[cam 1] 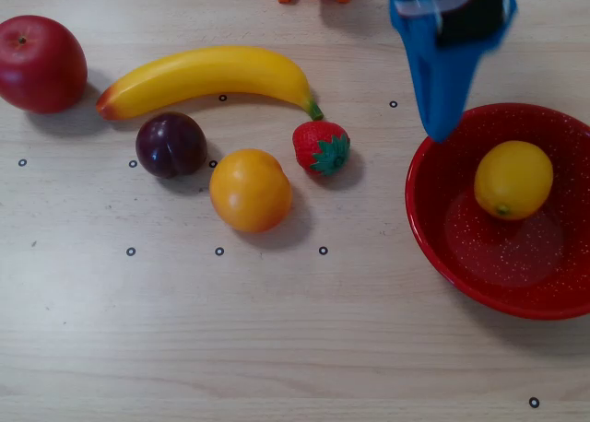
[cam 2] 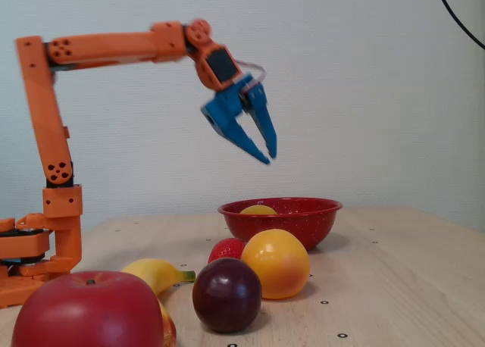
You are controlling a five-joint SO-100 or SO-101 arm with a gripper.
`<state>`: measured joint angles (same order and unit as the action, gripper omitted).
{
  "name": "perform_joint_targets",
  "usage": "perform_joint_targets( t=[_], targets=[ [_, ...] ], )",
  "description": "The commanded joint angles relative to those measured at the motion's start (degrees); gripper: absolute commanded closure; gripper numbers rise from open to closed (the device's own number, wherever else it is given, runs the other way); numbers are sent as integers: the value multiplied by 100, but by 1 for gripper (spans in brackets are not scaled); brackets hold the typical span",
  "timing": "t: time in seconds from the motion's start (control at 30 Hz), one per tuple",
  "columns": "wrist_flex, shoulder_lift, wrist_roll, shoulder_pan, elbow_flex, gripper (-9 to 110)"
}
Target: Put the lemon in the red bowl.
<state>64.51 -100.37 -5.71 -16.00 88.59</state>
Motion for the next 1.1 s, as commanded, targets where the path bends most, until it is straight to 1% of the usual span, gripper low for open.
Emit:
perform_joint_targets(
  t=[0.0, 0.3, 0.53, 0.63, 0.77, 1.07],
  targets=[
    [-88, -879, 18, 413, 255, 101],
    [-1178, -3067, -396, 1310, 3076, 101],
    [-1591, -4860, -536, 1793, 5045, 101],
    [-1635, -5555, -562, 1907, 5880, 101],
    [-1995, -6390, -659, 1969, 7031, 101],
    [-2672, -7796, -703, 1802, 8868, 101]
  ],
)
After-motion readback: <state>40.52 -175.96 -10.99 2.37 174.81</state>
